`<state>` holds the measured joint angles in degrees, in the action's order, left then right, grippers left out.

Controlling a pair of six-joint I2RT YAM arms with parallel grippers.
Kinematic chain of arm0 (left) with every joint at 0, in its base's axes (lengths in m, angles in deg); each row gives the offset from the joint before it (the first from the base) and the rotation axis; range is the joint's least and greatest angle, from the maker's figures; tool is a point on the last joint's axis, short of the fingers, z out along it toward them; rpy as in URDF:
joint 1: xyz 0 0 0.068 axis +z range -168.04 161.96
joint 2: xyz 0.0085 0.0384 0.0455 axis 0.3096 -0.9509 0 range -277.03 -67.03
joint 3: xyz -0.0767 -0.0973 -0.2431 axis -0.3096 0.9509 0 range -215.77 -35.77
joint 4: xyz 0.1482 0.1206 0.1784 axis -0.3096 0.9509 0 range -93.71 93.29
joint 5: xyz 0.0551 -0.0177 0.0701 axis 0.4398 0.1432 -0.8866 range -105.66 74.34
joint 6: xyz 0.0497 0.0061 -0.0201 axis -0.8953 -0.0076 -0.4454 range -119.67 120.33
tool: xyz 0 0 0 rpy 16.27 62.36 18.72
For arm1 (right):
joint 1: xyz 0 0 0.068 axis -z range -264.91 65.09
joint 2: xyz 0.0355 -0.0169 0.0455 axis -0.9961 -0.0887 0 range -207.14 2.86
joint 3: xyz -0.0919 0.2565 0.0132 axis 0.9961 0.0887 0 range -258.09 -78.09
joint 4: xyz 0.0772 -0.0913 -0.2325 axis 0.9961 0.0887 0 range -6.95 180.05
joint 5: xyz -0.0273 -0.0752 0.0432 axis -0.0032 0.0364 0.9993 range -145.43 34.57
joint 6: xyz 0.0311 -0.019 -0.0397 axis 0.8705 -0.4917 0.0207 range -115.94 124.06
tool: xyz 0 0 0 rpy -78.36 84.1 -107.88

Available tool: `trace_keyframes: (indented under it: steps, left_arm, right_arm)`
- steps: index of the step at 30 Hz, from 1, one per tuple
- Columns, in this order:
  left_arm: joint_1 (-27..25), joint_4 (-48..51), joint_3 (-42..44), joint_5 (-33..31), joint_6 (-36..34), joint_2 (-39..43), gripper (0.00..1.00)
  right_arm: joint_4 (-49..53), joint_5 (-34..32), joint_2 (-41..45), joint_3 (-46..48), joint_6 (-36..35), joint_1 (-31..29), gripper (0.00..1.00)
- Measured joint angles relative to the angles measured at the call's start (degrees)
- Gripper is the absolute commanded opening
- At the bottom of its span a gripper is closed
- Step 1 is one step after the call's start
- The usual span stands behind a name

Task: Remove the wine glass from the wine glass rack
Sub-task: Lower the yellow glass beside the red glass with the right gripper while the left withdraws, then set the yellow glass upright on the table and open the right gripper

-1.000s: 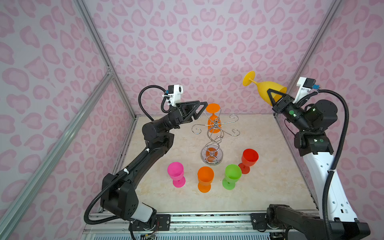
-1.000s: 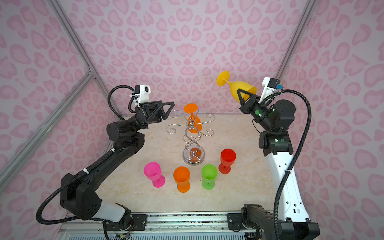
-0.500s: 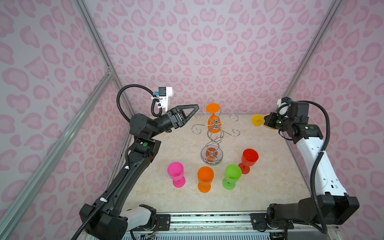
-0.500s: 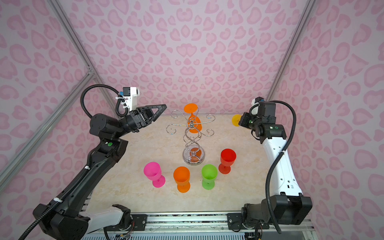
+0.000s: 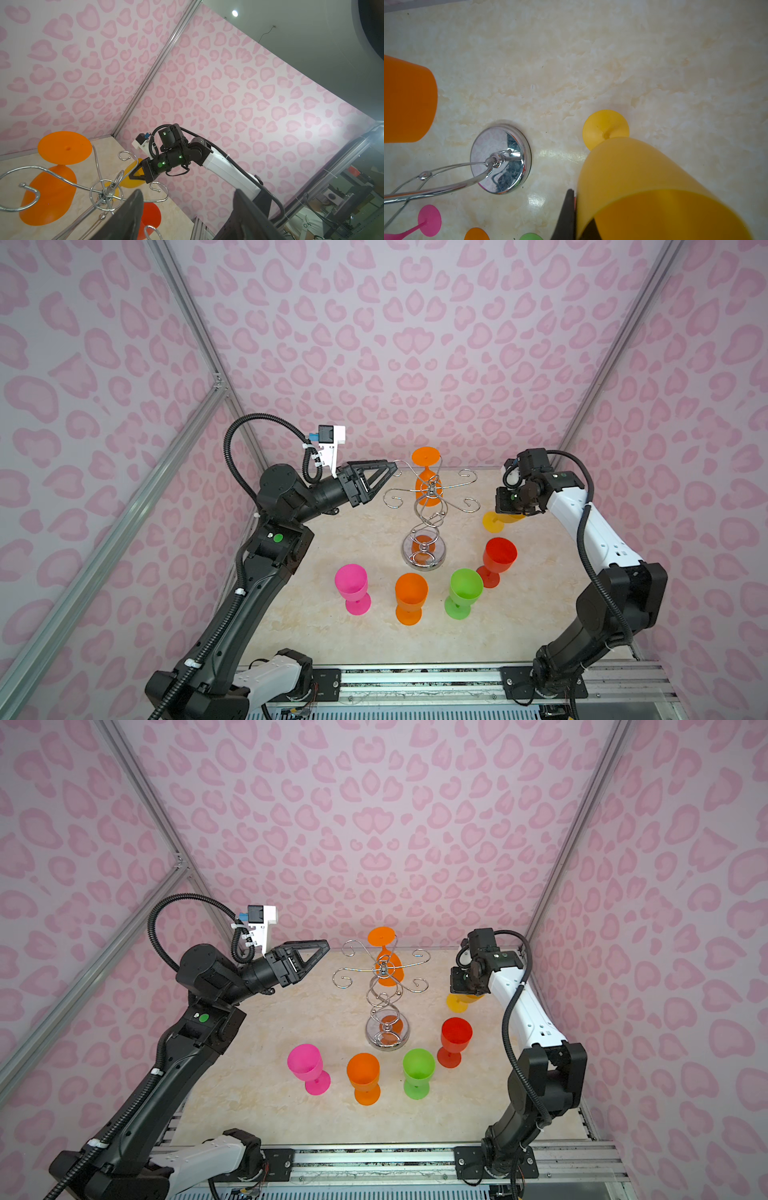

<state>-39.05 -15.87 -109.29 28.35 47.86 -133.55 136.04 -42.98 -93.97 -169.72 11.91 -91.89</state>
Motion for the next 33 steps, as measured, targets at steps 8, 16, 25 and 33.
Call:
trace_keyframes:
  steps: [8, 16, 25, 33]
  left_arm:
    - [0.0, 1.7, 0.0, -0.3, -1.2, 0.0, 0.70]
    - [0.0, 1.8, 0.0, -0.3, -1.6, 0.4, 0.70]
    - [0.0, 3.3, 0.0, -0.3, -2.0, 0.4, 0.70]
    - [0.0, 3.5, 0.0, -0.3, -2.3, 0.4, 0.71]
  right_arm:
    - [4.2, -0.9, -4.6, -1.8, -1.5, -2.6, 0.00]
    - [5.2, -0.9, -5.8, -2.8, -1.6, -3.5, 0.00]
    - [6.5, -1.3, -6.8, -2.8, -1.6, -4.6, 0.00]
    - [6.7, -1.9, -7.5, -2.9, -1.6, -5.1, 0.09]
